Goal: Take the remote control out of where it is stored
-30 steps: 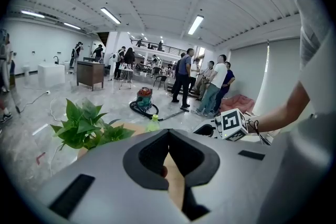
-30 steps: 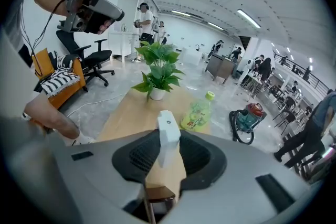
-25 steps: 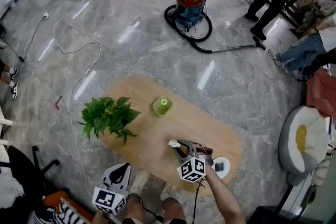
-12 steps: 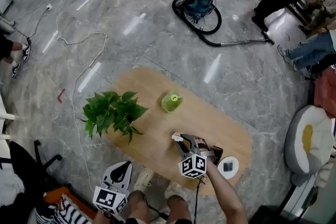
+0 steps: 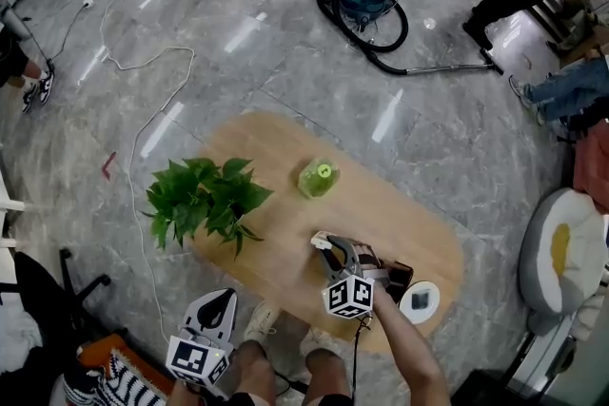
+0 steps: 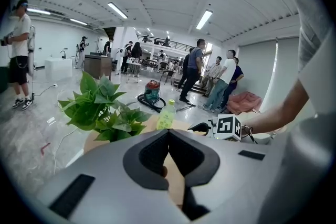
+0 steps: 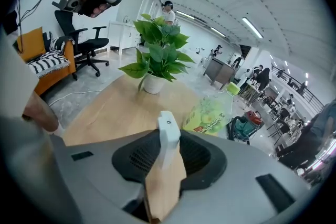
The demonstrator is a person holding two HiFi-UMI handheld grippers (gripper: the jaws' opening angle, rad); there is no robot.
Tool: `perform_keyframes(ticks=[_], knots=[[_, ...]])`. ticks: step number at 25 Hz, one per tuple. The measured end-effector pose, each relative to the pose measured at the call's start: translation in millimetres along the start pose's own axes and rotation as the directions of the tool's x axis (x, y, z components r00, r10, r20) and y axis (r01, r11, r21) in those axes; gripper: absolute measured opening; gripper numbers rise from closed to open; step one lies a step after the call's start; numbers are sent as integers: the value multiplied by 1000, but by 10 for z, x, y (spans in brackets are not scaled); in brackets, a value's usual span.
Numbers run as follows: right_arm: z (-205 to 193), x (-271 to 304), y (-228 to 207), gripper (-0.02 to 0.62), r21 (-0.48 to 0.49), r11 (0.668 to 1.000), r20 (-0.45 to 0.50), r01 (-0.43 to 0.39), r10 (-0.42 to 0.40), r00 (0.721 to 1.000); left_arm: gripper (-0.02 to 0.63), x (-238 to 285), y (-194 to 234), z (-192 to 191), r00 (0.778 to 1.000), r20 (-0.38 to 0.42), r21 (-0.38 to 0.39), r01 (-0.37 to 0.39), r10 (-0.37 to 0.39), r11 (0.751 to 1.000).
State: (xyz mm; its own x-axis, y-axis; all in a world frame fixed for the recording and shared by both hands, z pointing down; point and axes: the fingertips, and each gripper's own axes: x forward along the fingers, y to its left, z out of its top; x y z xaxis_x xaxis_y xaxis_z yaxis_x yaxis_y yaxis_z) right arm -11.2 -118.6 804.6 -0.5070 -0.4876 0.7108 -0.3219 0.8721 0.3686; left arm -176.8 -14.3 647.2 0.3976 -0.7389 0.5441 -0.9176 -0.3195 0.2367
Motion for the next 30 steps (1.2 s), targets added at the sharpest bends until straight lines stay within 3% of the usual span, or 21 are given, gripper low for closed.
perform_keyframes(ticks=[9,23,30], knots=[[1,82,177,121,-68,997,6,35,-35,999,6,7,97,-90,1000,-10,-4,2,-2,1000],[-1,191,541,123,-44,999,29,12,-11,1000,6,60,165,-290,999,-32,-20,26,-26,999],[-29,259,645,123,-121,991,36,55,-51,998,6,44,239,-426,999,-52,-24,16,-17,1000]])
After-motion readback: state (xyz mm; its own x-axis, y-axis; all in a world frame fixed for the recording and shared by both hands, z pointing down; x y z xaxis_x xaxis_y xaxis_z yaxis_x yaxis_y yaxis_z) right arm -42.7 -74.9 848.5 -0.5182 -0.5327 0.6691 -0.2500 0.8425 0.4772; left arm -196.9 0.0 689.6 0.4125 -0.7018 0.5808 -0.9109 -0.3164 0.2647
